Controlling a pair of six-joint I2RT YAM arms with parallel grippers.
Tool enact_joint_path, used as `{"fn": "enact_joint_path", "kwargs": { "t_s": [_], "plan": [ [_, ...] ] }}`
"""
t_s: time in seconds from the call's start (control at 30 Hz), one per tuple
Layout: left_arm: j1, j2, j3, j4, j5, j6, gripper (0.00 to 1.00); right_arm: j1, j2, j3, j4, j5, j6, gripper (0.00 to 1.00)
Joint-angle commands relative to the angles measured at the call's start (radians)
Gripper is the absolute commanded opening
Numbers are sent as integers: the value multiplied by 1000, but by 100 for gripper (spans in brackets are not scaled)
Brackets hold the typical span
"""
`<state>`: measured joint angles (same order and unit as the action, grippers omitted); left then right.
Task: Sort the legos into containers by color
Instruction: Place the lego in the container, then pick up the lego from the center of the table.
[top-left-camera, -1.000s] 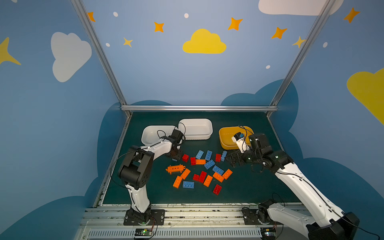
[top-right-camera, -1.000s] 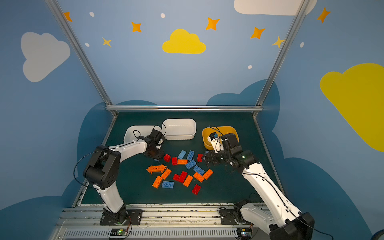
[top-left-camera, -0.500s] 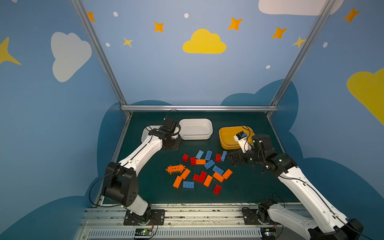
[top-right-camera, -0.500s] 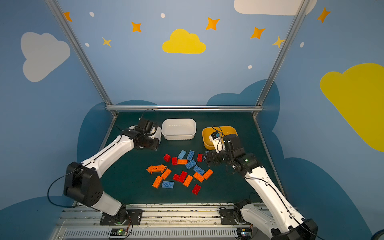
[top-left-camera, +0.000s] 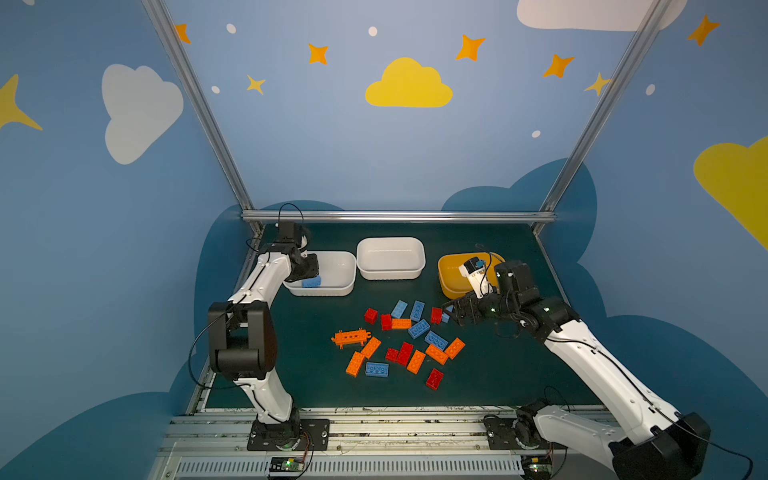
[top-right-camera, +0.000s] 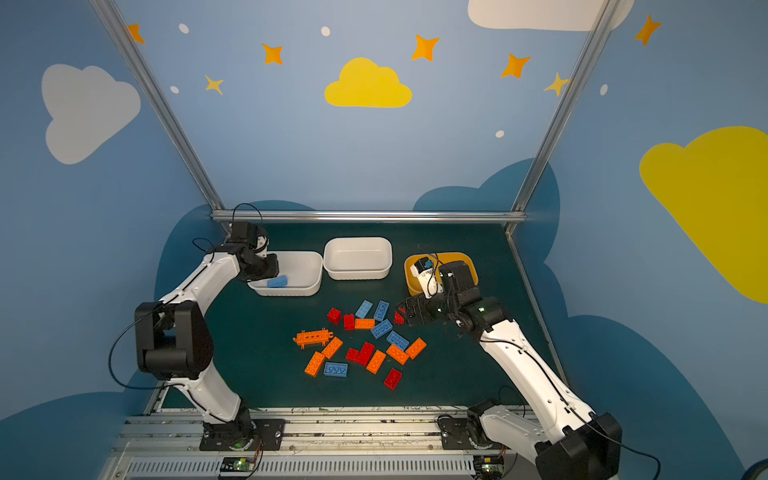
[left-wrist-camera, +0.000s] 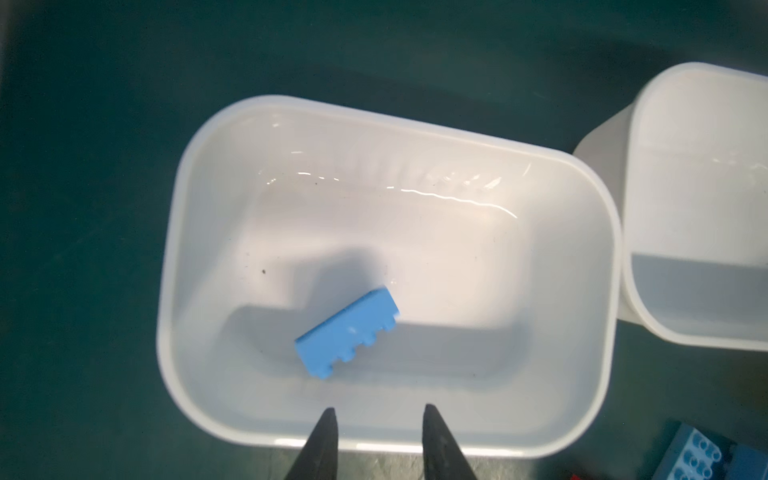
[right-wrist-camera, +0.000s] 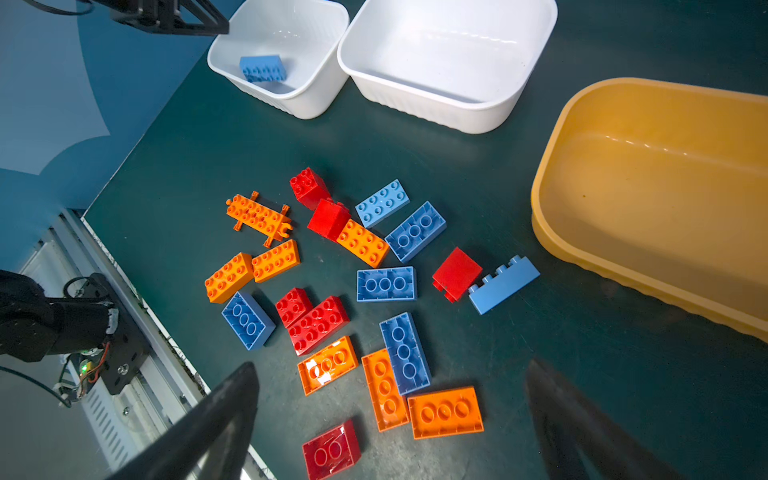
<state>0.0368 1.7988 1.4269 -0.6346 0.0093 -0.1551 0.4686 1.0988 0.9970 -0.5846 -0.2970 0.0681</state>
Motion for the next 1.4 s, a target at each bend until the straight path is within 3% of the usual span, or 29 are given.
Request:
{"fn": "enact_joint_path", "kwargs": {
  "t_s": [0.0,0.27,0.37,0.53,0.63,0.77,1.07,1.37],
  "plan": [
    [-10,16,58,-8,52,-2,41,2,1,35,5,-15,8,98],
    [-3,41,100,-82,60,3,46,2,0,26,2,-8,0,98],
    [-19,-2,101,-130,65,3,62,2,-2,26,1,-8,4,98],
    [-108,-141,8,-176,42,-22,74,2,-2,19,-1,-11,4,98],
    [-167,-224,-73,-195,52,-9,76,2,-4,17,-2,-10,-5,98],
    [-256,-321,-190,-205,76,126,82,-1,-8,14,-14,-5,-23,98],
    [-420,-400,-391,-186,194,472,83,-1,-29,-28,8,-10,-20,98],
    [-487,-291,-451,-75,75,643,82,-1,-45,-78,39,-13,-4,98]
  ]
}}
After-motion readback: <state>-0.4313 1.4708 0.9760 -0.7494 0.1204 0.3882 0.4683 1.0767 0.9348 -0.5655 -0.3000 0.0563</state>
